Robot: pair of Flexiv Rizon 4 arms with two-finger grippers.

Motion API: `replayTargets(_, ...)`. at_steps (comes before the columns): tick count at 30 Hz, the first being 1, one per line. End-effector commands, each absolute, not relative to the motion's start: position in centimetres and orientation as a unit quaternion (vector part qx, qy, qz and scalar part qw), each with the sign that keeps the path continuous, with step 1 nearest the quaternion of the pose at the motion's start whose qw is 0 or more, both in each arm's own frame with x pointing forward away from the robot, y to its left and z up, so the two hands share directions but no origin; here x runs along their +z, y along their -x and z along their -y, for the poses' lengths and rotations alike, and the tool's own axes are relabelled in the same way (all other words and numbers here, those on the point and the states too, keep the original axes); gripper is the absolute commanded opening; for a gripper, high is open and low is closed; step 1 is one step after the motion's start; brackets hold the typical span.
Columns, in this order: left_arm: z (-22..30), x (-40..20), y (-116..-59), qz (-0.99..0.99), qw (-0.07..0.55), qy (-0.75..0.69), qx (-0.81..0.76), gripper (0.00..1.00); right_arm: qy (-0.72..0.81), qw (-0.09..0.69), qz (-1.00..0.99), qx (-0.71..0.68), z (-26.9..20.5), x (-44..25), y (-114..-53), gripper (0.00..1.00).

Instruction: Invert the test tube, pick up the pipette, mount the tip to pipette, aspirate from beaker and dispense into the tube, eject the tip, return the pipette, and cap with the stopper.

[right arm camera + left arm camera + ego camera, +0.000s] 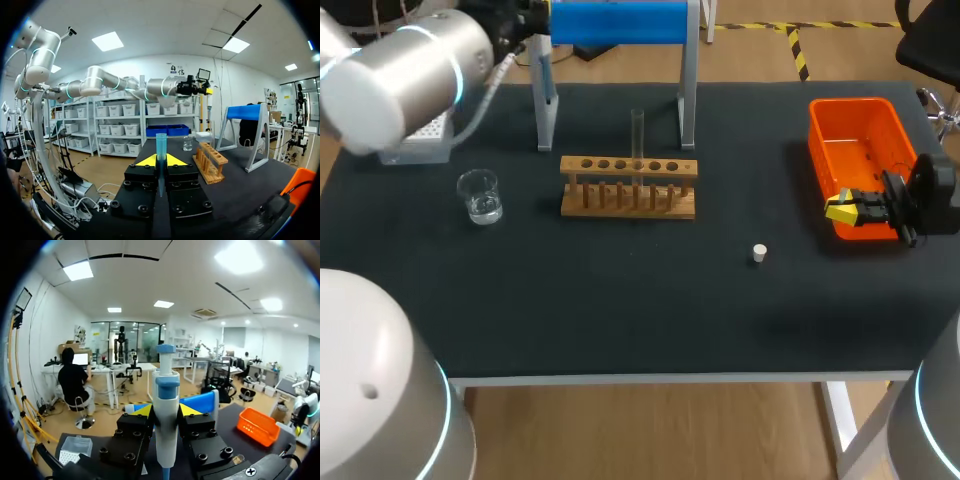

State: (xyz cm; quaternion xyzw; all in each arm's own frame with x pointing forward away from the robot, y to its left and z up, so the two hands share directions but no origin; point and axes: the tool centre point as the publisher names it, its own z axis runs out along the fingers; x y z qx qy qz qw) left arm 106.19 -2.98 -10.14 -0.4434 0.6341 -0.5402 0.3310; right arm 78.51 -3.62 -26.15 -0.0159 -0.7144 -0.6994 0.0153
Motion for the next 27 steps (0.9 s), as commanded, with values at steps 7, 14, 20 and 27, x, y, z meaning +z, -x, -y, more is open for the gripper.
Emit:
replayTargets(7, 2.0, -9.5, -105.4, -0.662, 0.295, 0.433, -0.536, 0.0, 0.016, 0.015, 0.715, -0.699, 3.7, -26.1, -78.4, 0.0)
replayTargets(14, 2.1, -9.6, -104.8, -0.664, 0.293, 0.424, -0.542, 0.0, 0.016, 0.015, 0.715, -0.699, 3.7, -26.1, -78.4, 0.0)
replayTargets(20, 3.5, -8.0, -100.2, -0.694, 0.269, 0.355, -0.565, 0.0, 0.016, 0.015, 0.715, -0.699, 3.7, -26.1, -78.4, 0.0)
replayTargets(27, 6.0, -5.7, -95.7, -0.705, 0.228, 0.286, -0.607, 0.0, 0.016, 0.015, 0.715, -0.699, 3.7, -26.1, -78.4, 0.0)
